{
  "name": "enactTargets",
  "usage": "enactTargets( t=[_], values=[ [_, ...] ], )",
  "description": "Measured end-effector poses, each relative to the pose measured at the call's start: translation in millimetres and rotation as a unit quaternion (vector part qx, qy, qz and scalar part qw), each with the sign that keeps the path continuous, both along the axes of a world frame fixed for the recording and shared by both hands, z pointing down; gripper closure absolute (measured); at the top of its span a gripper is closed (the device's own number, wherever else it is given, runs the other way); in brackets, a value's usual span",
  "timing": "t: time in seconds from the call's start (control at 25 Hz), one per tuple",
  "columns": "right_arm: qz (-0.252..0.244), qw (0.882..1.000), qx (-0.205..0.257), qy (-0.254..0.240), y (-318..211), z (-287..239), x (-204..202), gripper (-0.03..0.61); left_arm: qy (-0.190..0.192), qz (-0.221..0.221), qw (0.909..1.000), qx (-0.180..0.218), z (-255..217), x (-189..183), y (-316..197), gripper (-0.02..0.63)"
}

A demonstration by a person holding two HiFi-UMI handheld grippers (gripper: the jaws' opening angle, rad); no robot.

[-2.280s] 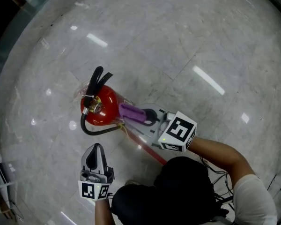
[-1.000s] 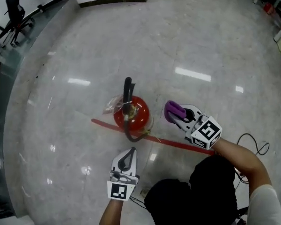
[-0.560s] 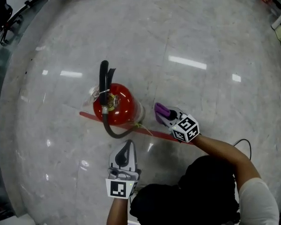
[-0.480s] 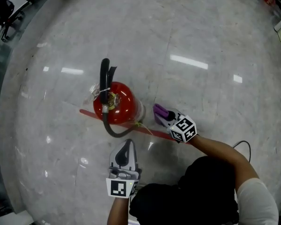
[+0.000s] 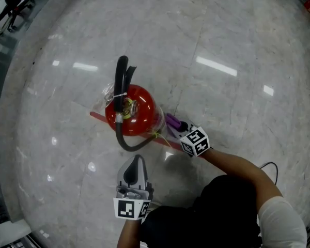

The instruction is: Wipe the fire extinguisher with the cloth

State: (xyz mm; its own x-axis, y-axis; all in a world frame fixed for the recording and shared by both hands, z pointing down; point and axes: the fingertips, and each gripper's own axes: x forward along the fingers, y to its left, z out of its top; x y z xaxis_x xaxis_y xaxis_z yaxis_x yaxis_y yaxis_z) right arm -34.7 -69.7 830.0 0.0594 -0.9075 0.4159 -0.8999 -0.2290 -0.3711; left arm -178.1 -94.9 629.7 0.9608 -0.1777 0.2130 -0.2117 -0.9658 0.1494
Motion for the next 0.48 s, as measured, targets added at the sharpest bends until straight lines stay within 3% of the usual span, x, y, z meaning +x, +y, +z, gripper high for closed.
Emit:
enactTargets(
  t=[0.48],
  values=[
    [0.047, 0.994, 0.037, -0.087, -14, 1, 4, 0.520, 0.030, 0.032, 0.9988, 0.020, -12, 6, 8, 0.609]
  ],
)
